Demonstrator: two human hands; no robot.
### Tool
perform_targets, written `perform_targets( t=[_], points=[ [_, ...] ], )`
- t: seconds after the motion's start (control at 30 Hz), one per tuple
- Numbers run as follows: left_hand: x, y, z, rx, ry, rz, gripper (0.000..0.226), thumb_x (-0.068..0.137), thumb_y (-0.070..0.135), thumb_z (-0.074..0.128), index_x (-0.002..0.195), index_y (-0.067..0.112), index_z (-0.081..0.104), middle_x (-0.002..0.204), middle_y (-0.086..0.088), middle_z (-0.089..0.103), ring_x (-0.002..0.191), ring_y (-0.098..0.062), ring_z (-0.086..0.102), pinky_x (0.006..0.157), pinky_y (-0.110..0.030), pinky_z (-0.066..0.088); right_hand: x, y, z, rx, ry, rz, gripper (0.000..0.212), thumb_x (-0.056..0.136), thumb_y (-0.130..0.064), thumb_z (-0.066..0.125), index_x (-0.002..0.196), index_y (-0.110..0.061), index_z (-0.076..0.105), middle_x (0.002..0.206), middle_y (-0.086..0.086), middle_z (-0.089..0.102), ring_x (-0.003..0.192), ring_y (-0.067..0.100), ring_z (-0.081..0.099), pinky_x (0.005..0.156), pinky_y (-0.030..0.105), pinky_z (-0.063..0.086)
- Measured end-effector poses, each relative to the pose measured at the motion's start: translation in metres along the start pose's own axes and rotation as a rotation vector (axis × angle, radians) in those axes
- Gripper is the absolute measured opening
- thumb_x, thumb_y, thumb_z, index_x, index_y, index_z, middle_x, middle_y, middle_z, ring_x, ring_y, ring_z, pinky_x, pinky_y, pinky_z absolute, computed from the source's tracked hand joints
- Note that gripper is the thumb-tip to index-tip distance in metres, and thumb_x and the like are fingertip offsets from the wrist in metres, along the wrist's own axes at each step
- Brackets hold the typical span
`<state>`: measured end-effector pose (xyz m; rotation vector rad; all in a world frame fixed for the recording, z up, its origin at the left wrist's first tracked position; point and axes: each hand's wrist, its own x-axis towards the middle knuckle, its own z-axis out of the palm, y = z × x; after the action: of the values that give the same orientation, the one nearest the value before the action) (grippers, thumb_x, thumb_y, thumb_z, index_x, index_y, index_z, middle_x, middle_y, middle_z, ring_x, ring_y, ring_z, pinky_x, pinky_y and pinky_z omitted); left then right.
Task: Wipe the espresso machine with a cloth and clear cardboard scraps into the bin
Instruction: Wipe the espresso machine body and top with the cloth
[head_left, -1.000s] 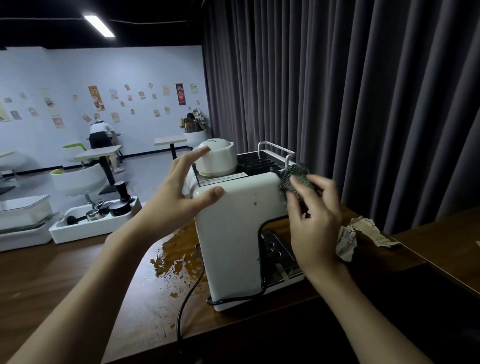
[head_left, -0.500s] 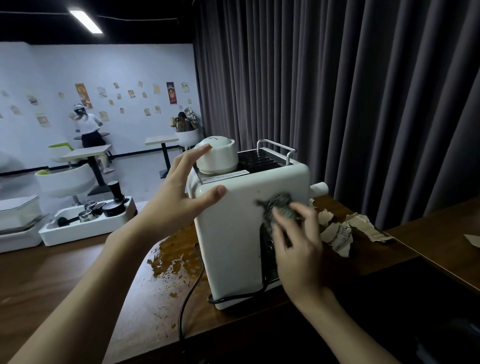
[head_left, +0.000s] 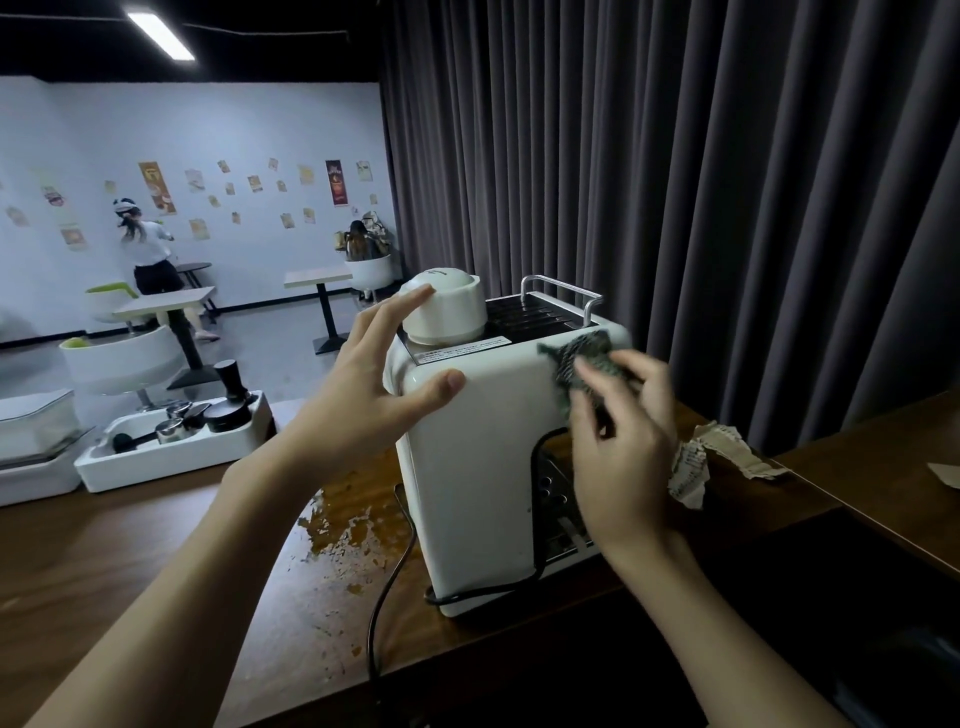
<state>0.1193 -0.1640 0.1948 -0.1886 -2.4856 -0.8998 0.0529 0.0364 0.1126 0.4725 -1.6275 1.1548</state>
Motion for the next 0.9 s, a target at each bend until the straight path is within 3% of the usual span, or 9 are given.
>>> perform_targets(
  t=[0.1, 0.23, 0.4, 0.57, 0.73, 0.9],
  points=[
    [-0.001, -0.001, -0.002, -0.033, -0.024, -0.036, 0.074, 0.082, 0.072, 0.056, 0.145, 0.059, 0.02, 0.158, 0.013, 0.022, 0.136, -0.007, 0.022, 0.111, -0.045, 0.028, -0.004, -0.013, 0.008, 0.014, 0.034, 0.066, 0.028, 0.087, -0.004, 0.069, 0.114, -0.003, 0.069, 0.12, 0.014, 0.054, 0.113, 0.018, 0.053, 0.097, 0.032, 0.049],
    [-0.004, -0.001, -0.006, -0.109, -0.066, -0.085, 0.058, 0.082, 0.073, 0.034, 0.138, 0.071, 0.019, 0.157, 0.008, 0.029, 0.145, -0.023, 0.026, 0.113, -0.063, 0.028, -0.018, -0.019, 0.007, 0.07, -0.093, -0.048, 0.025, 0.092, -0.012, 0.064, 0.115, -0.001, 0.069, 0.122, 0.018, 0.056, 0.114, 0.025, 0.055, 0.099, 0.033, 0.048],
    [-0.004, 0.001, -0.009, -0.095, -0.069, -0.086, 0.06, 0.084, 0.069, 0.036, 0.141, 0.068, 0.018, 0.157, 0.007, 0.029, 0.144, -0.024, 0.027, 0.112, -0.062, 0.03, -0.001, -0.028, 0.008, 0.031, 0.003, 0.028, 0.018, 0.088, 0.0, 0.066, 0.105, 0.0, 0.072, 0.118, 0.016, 0.062, 0.111, 0.026, 0.059, 0.1, 0.027, 0.045],
    [-0.004, 0.0, -0.011, -0.086, -0.076, -0.066, 0.06, 0.087, 0.061, 0.038, 0.144, 0.063, 0.02, 0.155, 0.011, 0.03, 0.145, -0.019, 0.026, 0.112, -0.06, 0.031, -0.011, -0.04, 0.015, -0.026, -0.131, -0.231, 0.025, 0.086, 0.003, 0.069, 0.111, 0.0, 0.071, 0.117, 0.016, 0.065, 0.108, 0.03, 0.06, 0.1, 0.034, 0.047],
    [-0.003, -0.001, -0.013, -0.054, -0.081, -0.055, 0.062, 0.088, 0.059, 0.036, 0.147, 0.058, 0.018, 0.156, 0.012, 0.029, 0.145, -0.019, 0.025, 0.116, -0.054, 0.025, -0.009, -0.04, 0.021, -0.028, -0.016, -0.136, 0.025, 0.089, -0.004, 0.064, 0.114, -0.002, 0.07, 0.119, 0.015, 0.064, 0.109, 0.028, 0.058, 0.101, 0.026, 0.044],
    [-0.003, -0.002, -0.014, -0.056, -0.092, -0.041, 0.062, 0.088, 0.058, 0.037, 0.147, 0.057, 0.019, 0.156, 0.012, 0.028, 0.145, -0.02, 0.024, 0.116, -0.057, 0.024, -0.026, -0.038, 0.027, -0.036, -0.181, -0.381, 0.027, 0.088, -0.006, 0.07, 0.116, -0.004, 0.069, 0.123, 0.015, 0.062, 0.112, 0.027, 0.056, 0.101, 0.033, 0.046]
  ],
)
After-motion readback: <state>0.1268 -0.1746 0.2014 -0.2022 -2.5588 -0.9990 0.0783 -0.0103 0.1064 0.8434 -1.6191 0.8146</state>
